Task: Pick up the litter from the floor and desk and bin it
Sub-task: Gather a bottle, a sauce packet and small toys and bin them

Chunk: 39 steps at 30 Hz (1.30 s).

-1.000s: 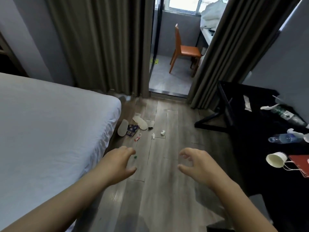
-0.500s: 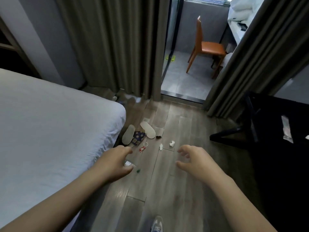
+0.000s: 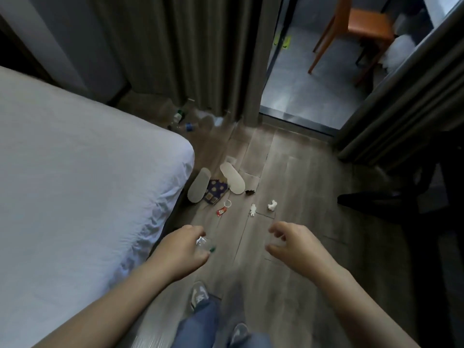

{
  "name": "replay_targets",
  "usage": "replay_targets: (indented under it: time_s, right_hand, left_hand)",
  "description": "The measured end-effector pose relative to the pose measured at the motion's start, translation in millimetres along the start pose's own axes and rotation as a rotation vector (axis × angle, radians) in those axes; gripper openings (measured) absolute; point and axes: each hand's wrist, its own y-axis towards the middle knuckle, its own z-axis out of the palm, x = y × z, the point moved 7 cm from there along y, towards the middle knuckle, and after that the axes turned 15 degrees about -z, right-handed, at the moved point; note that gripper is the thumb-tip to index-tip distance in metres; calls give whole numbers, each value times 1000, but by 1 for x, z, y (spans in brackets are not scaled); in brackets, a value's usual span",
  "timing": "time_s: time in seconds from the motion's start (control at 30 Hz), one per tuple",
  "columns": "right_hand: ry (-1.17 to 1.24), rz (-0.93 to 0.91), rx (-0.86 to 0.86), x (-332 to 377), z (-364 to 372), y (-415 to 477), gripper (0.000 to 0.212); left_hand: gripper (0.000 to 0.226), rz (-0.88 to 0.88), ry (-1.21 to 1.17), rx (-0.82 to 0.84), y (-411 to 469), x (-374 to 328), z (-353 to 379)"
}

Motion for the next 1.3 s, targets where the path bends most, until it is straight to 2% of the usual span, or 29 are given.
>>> replay_targets:
  time_s: [0.3,0.53,0.73,1.0,1.2,1.3]
  right_hand:
    - [-8,-13,118,-59,50,115,42]
    - [-55,-66,150,-141,117,219,41]
    - [-94,-157,151,-209,205,308,44]
    - [-193,-327,213,-284,370,414,44]
    - [-328,-442,238,-323,461,473,46]
    - [-315,-483,250,-329,488,473,45]
  left_hand:
    - [36,-135,-23,62,129,24,56]
    - [42,-211,-12,58,238,42,142]
    - [45,-210,33,40,330,71,238]
    - [52,-186,217,61,436,141,401]
    - [73,-245,219,-73,485,200,479]
    - [75,-296,228,-106,490,218,507]
